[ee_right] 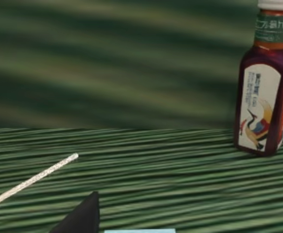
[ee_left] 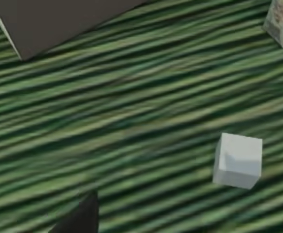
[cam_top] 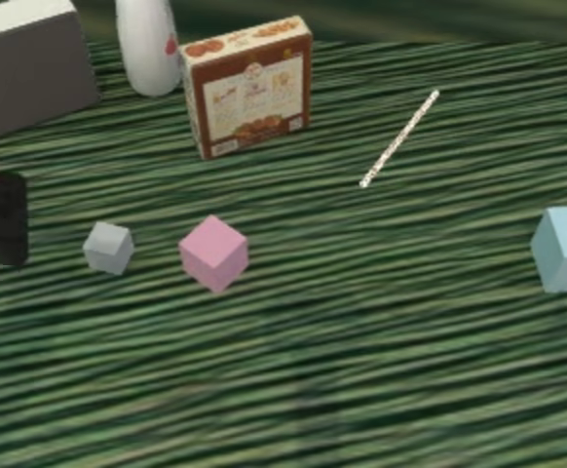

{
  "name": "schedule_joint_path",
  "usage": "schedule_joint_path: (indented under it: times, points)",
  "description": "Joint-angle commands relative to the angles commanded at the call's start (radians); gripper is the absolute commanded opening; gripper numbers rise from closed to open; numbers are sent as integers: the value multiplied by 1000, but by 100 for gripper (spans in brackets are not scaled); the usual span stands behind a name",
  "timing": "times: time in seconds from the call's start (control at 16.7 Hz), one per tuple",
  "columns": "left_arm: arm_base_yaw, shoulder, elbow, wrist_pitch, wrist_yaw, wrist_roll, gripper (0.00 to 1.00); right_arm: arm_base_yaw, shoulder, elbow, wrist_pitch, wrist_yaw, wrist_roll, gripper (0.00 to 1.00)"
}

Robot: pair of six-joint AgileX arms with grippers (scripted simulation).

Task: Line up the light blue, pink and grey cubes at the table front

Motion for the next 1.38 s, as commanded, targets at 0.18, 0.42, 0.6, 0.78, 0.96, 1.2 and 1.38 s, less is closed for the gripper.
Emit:
schedule_joint_path:
  times: [0.18, 0.42, 0.6, 0.78, 0.96, 1.2, 1.38]
  points:
    - [-31, 346, 238, -176, -3, 16, 100, 0, 0, 0, 0, 0, 0, 100]
    - [-68, 746, 527, -387, -4, 33, 100, 0, 0, 0, 0, 0, 0, 100]
    - [-91, 966, 714, -510, -4, 42, 100, 0, 0, 0, 0, 0, 0, 100]
    - [-107, 1126, 858, -592, -2, 47, 100, 0, 0, 0, 0, 0, 0, 100]
    - [-115, 1208, 937, -631, 0, 49, 100, 0, 0, 0, 0, 0, 0, 100]
    - [-116, 1217, 945, -635, 1, 50, 100, 0, 0, 0, 0, 0, 0, 100]
    - [-112, 1220, 928, -616, 1, 51, 100, 0, 0, 0, 0, 0, 0, 100]
